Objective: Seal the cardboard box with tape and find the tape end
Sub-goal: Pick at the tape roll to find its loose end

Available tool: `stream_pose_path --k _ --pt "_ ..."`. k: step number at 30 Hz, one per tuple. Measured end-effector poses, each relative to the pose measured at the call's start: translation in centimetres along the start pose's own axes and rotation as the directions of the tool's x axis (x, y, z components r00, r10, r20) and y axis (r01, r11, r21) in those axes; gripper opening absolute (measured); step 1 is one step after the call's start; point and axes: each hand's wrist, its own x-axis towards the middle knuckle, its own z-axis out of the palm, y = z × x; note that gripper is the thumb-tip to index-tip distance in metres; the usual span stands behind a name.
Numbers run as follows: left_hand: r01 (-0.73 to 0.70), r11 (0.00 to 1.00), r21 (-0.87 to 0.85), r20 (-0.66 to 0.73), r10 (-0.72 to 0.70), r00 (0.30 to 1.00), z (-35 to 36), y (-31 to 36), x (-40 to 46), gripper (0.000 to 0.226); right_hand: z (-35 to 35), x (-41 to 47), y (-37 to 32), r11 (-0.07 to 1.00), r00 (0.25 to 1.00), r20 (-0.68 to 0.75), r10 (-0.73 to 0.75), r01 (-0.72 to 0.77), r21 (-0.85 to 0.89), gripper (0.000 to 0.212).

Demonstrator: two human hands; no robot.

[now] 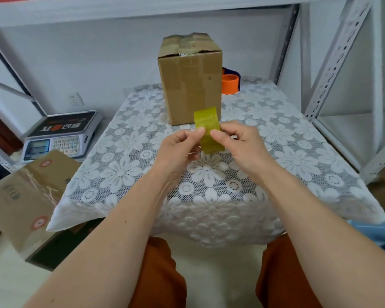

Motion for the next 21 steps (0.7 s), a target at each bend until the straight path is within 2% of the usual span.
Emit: stream_pose_path --k 4,7,10,17,21 --pt "0.056 0.994 -0.093 -0.029 -0.059 0.998 -0.26 0.2 -0.14 0.024 0.76 -0.27 -0.2 0.998 0.999 0.023 -0.048 0.049 -0.043 0.012" --pt "0.084 0.984 -0.16 -0.064 -0.095 0.993 -0.25 0.27 -0.2 0.026 1.16 -0.55 -0.3 0.992 0.997 0.04 -0.07 0.074 -0.103 0.023" --pt "0.076 0.984 -0.161 -0.059 -0.086 0.995 -0.22 0.14 -0.13 0.021 0.97 -0.53 -0.09 0.99 0.997 0.018 -0.069 0.07 -0.12 0.018" --pt "0.026 0.986 -0.165 0.026 -0.022 0.999 -0.25 -0.09 -0.06 0.004 0.53 -0.73 -0.13 0.997 0.997 -0.051 0.058 -0.055 0.055 0.015" --pt "0.003 0.995 -0.097 0.081 0.005 0.997 -0.26 -0.2 -0.37 0.02 0.31 -0.77 -0.33 0.987 0.985 -0.111 0.129 -0.117 0.109 0.009"
